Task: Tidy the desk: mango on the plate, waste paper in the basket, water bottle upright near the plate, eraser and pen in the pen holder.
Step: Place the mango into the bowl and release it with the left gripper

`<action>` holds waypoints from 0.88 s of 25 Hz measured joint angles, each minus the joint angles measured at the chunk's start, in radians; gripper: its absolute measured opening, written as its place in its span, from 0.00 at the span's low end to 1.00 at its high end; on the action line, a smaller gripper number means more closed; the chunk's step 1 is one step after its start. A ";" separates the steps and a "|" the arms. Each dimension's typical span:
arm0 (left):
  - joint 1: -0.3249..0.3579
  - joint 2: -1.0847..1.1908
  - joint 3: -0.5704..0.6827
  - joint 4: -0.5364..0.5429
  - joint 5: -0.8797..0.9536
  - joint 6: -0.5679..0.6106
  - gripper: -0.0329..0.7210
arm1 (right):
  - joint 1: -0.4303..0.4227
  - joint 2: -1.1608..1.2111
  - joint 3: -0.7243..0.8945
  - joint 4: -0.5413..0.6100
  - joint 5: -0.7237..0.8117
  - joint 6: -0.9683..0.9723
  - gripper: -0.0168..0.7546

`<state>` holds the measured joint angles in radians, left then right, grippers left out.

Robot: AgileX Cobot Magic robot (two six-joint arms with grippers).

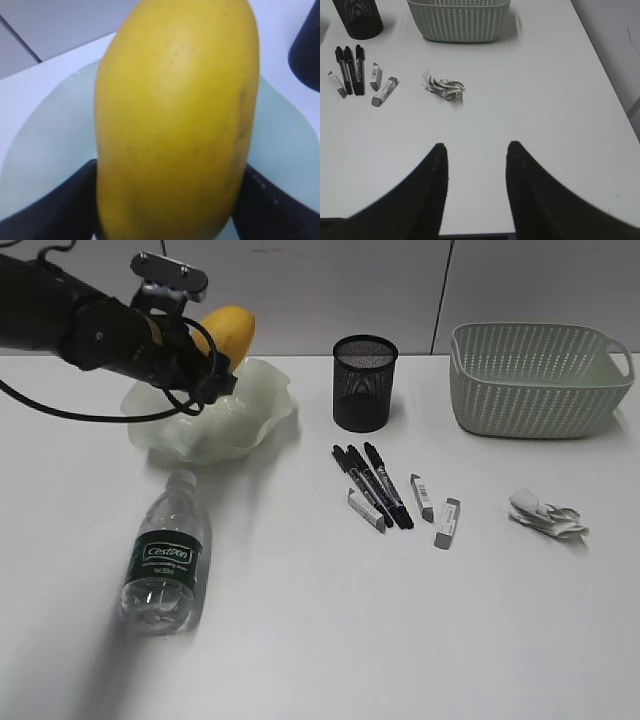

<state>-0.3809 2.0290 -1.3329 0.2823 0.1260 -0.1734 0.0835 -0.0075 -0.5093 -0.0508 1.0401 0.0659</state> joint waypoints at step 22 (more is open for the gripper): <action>-0.003 -0.066 0.000 -0.032 0.145 0.000 0.83 | 0.000 0.000 0.000 0.004 0.000 0.000 0.44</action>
<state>-0.3841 1.9634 -1.3329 0.2499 0.2712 -0.1734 0.0835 -0.0075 -0.5093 -0.0464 1.0401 0.0659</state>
